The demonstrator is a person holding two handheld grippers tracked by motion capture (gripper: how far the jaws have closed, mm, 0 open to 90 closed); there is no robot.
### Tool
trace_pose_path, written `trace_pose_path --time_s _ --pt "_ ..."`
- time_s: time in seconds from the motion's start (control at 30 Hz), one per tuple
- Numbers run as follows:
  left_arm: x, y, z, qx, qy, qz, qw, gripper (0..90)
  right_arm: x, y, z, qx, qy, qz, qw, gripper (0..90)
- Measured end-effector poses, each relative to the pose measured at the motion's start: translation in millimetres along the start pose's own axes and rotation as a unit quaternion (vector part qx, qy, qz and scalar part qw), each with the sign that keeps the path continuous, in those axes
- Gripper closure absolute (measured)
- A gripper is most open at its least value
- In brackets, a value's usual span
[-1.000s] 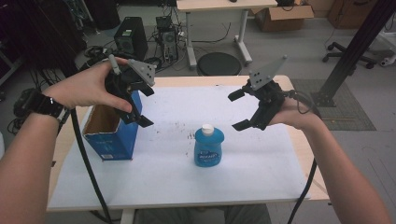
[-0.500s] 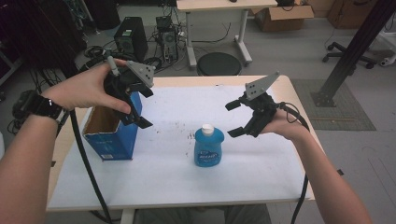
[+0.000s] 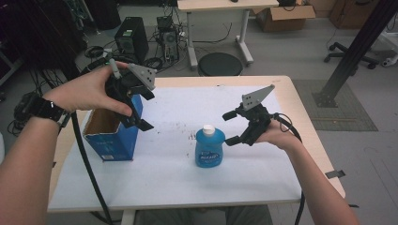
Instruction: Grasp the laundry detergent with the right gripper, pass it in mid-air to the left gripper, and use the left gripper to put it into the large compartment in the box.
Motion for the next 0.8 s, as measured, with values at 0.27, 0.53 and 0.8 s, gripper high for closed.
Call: trace_pose_path --time_s 0.27,0.53,0.8 --pt "0.3 -0.4 -0.4 0.001 0.0 0.0 1.0 3.6 0.1 -6.5 -17.0 0.001 0.006 -0.004 1.0 3.4" --pt "0.4 -1.8 -2.8 -0.002 -0.002 0.001 1.0 3.6 -1.0 -11.7 -36.0 -0.002 0.015 -0.006 0.9999 3.8" --pt "1.3 -1.7 -4.4 -0.002 -0.005 0.0 1.0 3.6 -2.3 -12.1 -48.4 0.001 0.015 -0.005 0.9999 4.1"
Point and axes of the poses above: each handheld gripper's, and its own axes: z roughly backward along the jaws, y roughly out of its top, x roughly to its right, the point moved 7 cm from there along -z, roughly forward along the jaws, and after that the axes turned 15 degrees about -x, right-handed, at the moved point
